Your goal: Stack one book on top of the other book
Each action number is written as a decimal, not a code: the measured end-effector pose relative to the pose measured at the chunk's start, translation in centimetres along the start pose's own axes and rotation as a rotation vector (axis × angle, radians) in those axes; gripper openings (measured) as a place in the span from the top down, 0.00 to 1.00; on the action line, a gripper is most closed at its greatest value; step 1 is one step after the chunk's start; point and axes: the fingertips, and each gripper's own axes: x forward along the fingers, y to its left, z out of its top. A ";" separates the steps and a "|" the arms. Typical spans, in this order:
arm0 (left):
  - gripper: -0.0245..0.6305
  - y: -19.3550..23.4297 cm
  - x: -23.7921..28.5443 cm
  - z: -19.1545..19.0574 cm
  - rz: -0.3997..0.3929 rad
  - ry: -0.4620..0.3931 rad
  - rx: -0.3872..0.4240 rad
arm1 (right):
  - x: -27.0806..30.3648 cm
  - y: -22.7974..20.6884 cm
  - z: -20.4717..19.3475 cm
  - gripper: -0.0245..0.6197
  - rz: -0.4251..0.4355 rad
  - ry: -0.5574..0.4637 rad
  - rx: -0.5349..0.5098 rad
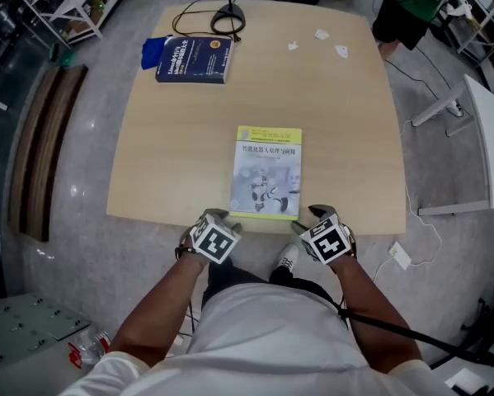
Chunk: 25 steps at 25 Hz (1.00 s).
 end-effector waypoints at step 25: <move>0.96 -6.3 -19.4 4.9 -0.067 -0.572 -0.208 | -14.3 9.0 6.1 0.96 0.237 -0.548 0.434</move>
